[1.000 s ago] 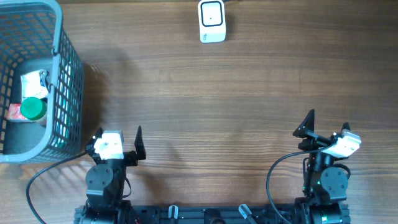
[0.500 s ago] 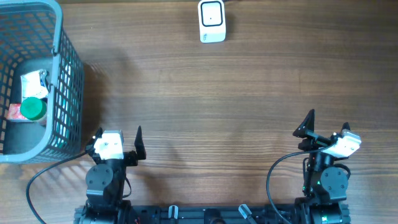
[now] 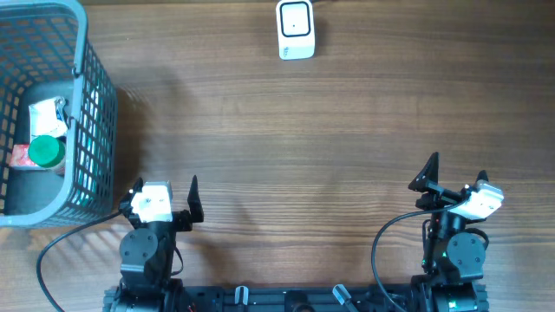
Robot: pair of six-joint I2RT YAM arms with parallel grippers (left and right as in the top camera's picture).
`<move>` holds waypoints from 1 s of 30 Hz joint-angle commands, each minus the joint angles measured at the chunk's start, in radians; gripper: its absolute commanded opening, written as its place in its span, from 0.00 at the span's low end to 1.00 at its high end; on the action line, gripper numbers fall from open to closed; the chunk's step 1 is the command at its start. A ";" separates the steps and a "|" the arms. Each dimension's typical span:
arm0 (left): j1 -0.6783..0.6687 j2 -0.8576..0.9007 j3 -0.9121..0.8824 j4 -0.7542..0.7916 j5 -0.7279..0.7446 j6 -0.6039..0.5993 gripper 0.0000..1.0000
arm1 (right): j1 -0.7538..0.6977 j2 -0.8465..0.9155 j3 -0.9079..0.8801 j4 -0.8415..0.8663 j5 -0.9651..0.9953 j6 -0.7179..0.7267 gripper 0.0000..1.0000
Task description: Scan the item barcode
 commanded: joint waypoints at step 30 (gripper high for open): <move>-0.006 0.534 0.843 -0.259 0.443 -0.101 1.00 | -0.004 -0.005 0.002 0.005 -0.013 -0.003 1.00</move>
